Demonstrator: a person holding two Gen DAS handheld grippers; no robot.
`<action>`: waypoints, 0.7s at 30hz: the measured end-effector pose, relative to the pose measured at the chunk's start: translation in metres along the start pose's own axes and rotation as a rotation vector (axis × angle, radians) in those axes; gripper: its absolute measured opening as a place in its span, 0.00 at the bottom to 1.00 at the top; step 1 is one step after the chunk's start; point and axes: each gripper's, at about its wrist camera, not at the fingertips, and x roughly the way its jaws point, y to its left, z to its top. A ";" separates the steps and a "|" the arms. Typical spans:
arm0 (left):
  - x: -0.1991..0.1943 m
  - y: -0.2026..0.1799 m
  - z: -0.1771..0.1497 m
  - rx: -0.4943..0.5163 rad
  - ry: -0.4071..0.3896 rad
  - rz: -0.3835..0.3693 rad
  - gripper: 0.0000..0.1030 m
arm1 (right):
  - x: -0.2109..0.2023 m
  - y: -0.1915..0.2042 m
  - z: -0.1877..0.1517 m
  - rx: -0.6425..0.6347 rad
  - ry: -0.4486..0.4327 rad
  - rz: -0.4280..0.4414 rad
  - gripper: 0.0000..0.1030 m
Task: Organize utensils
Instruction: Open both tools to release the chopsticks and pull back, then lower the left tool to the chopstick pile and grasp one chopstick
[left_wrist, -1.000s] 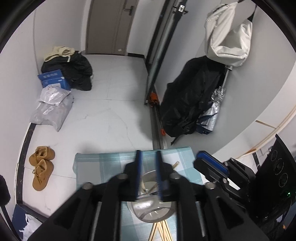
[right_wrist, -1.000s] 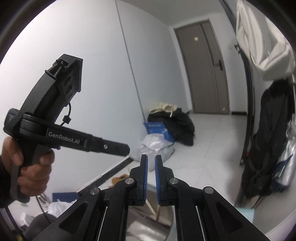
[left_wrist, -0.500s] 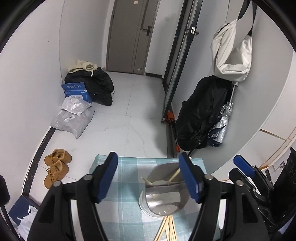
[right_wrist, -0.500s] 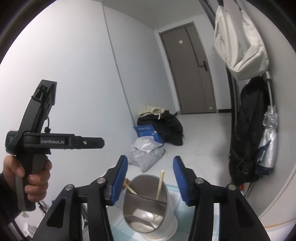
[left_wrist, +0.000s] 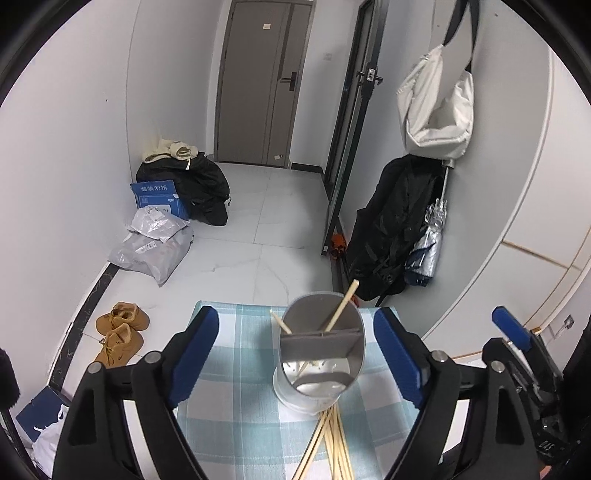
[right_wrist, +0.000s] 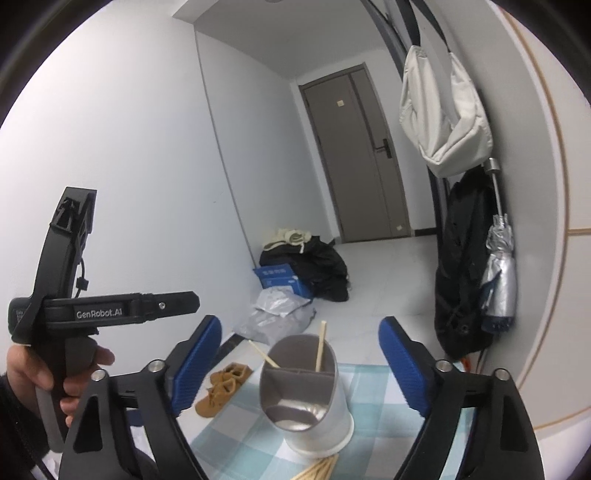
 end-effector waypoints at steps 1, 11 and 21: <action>-0.001 -0.001 -0.004 0.008 -0.003 0.004 0.84 | -0.002 0.000 -0.002 0.002 -0.002 -0.004 0.91; 0.000 -0.002 -0.049 0.026 -0.015 0.024 0.86 | -0.014 -0.006 -0.043 0.033 0.037 -0.060 0.93; 0.048 0.013 -0.097 0.028 0.184 0.048 0.86 | -0.014 -0.016 -0.089 0.034 0.092 -0.123 0.94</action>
